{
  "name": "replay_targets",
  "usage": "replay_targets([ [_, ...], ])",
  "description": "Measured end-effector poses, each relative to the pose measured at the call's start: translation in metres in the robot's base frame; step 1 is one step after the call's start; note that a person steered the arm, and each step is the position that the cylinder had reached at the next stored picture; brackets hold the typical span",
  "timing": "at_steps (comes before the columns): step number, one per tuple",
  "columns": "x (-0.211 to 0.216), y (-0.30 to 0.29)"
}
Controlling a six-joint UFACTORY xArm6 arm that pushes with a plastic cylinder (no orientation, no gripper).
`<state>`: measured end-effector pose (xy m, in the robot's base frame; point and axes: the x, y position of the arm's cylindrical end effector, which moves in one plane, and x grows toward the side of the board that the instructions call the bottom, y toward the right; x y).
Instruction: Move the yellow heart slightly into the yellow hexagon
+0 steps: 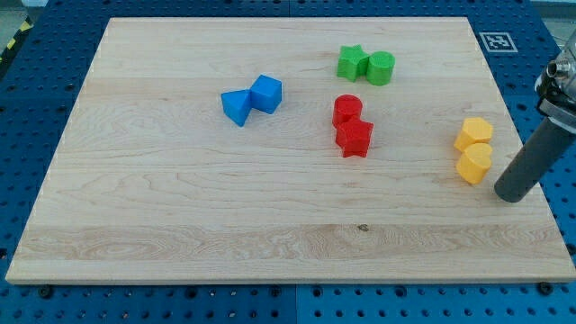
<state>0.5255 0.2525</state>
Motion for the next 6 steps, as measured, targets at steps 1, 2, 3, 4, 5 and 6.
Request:
replay_targets([
  [1, -0.002, 0.000],
  [2, -0.012, 0.000],
  [3, 0.004, -0.005],
  [4, 0.019, -0.008],
  [5, 0.013, -0.018],
  [6, -0.008, -0.011],
])
